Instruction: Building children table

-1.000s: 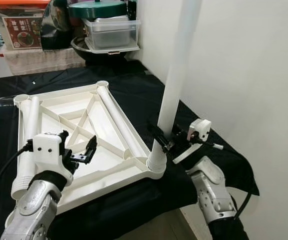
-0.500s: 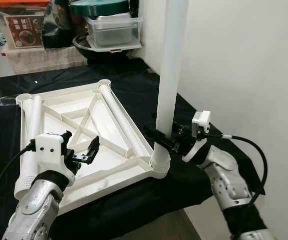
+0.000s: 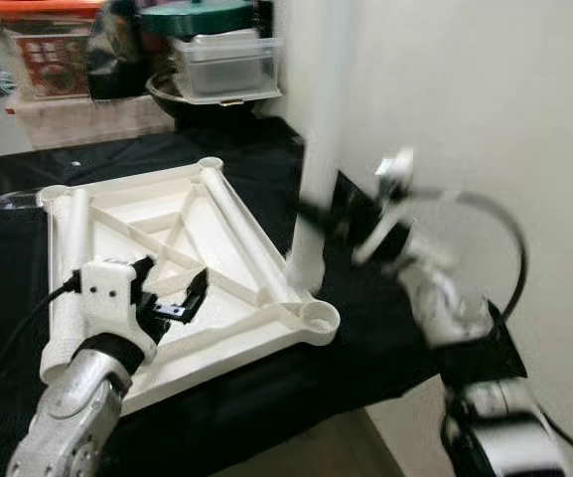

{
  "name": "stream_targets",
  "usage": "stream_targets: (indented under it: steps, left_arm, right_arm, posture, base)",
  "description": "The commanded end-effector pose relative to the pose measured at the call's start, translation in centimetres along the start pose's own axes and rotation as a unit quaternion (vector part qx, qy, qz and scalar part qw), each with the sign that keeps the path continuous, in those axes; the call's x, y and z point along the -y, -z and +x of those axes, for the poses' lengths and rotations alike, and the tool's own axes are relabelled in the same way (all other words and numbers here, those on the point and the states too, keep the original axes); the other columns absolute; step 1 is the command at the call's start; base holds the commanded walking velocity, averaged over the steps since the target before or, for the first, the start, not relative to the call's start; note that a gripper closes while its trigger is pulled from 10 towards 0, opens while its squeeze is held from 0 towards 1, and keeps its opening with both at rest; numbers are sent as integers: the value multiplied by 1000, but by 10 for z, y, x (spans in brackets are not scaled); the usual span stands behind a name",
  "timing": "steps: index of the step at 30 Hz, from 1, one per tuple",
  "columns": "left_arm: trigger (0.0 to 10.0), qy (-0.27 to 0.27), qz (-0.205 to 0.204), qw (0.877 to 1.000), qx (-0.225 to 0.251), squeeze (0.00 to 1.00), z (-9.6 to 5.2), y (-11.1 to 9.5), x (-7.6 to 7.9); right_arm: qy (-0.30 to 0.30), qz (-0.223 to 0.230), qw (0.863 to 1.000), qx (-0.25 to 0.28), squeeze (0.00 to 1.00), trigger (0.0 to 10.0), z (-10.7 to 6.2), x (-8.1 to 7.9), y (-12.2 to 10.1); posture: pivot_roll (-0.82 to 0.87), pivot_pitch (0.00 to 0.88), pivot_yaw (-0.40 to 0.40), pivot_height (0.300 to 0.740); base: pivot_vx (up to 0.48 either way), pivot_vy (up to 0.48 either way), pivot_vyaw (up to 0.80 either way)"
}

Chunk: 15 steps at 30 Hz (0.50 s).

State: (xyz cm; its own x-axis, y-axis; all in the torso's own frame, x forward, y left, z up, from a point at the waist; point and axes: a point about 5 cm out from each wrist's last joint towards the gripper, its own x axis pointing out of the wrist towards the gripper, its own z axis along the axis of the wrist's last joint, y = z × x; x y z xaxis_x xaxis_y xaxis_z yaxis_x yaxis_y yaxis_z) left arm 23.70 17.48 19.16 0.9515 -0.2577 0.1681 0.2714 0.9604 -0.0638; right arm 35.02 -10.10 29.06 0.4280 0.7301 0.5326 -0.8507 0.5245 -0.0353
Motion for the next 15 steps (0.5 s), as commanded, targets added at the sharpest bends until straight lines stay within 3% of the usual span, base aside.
stream_targets:
  steps: [1, 2, 6, 15]
  left_arm:
    - [10000, 39, -4, 999, 4, 0, 0, -5, 7]
    - [10000, 39, -4, 999, 4, 0, 0, -5, 7]
    - [10000, 148, 14, 989, 9, 0, -4, -18, 15]
    - [10000, 171, 66, 983, -3, 0, 9, -18, 8]
  right_arm:
    - [26, 35, 999, 10, 0, 10000, -1, 4, 3]
    - [26, 35, 999, 10, 0, 10000, -1, 4, 3]
    - [10, 69, 997, 25, 0, 10000, 15, -12, 11]
    - [-20, 97, 995, 14, 0, 10000, 28, -38, 23]
  posture:
    - [119, 0, -41, 714]
    - [119, 0, -41, 714]
    - [133, 0, -46, 714]
    - [120, 0, -36, 714]
  base:
    - [0, 0, 0]
    - [0, 0, 0]
    - [0, 0, 0]
    - [0, 0, 0]
